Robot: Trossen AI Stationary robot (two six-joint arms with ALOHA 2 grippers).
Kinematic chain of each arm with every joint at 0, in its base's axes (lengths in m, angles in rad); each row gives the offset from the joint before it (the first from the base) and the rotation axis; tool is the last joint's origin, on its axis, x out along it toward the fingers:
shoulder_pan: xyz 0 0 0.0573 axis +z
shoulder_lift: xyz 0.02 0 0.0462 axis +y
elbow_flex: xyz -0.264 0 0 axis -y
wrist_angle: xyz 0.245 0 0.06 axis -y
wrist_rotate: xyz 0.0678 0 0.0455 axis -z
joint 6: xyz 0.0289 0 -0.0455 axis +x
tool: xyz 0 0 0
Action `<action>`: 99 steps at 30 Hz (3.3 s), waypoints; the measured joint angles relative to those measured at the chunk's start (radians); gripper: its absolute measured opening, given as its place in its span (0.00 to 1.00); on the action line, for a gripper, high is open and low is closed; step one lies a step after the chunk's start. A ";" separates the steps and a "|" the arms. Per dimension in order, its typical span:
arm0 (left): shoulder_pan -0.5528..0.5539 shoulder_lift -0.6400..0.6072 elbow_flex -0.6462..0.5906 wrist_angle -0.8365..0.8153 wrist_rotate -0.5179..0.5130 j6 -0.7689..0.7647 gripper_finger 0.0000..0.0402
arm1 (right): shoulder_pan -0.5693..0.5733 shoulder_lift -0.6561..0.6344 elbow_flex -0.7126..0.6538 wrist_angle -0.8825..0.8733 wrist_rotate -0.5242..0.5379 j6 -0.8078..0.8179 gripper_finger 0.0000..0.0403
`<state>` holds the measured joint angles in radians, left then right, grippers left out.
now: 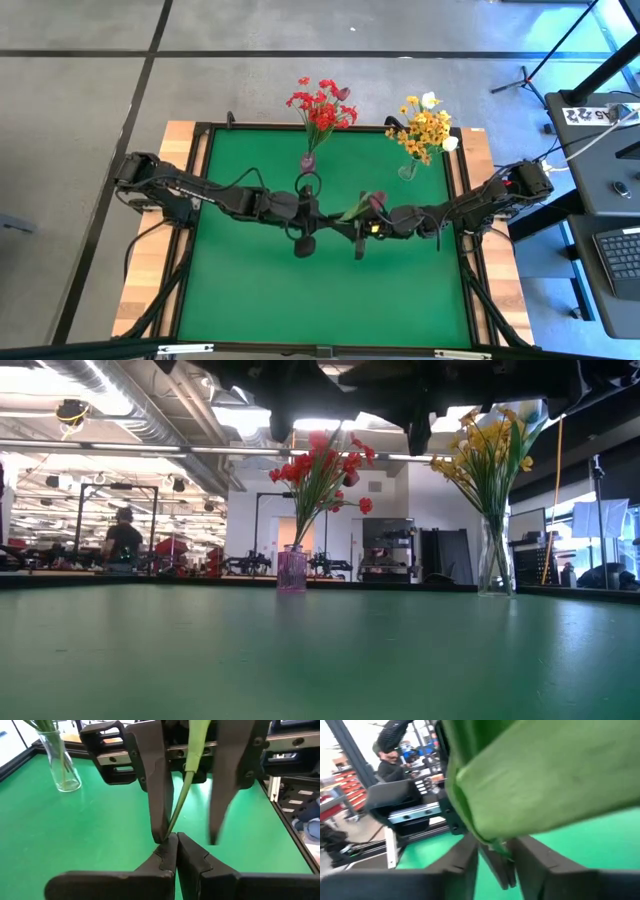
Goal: Sort flowers into vase by color
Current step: Put the red flower into the pink transparent vase
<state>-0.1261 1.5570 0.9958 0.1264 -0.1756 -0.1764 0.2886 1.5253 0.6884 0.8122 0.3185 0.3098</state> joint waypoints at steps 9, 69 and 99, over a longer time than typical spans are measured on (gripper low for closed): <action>0.019 -0.029 -0.003 -0.030 -0.013 0.004 0.00 | 0.002 -0.050 0.000 -0.061 -0.085 0.024 0.58; 0.043 -0.174 -0.270 0.337 0.281 0.021 0.00 | 0.000 0.193 0.002 -0.673 -0.060 0.110 0.60; -0.043 -0.472 -0.209 0.073 0.094 0.051 0.06 | 0.000 0.048 -0.002 -0.641 0.050 0.169 0.01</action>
<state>-0.1693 1.0849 0.7868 0.1995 -0.0814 -0.1256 0.2882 1.5733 0.6866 0.1714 0.3688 0.4788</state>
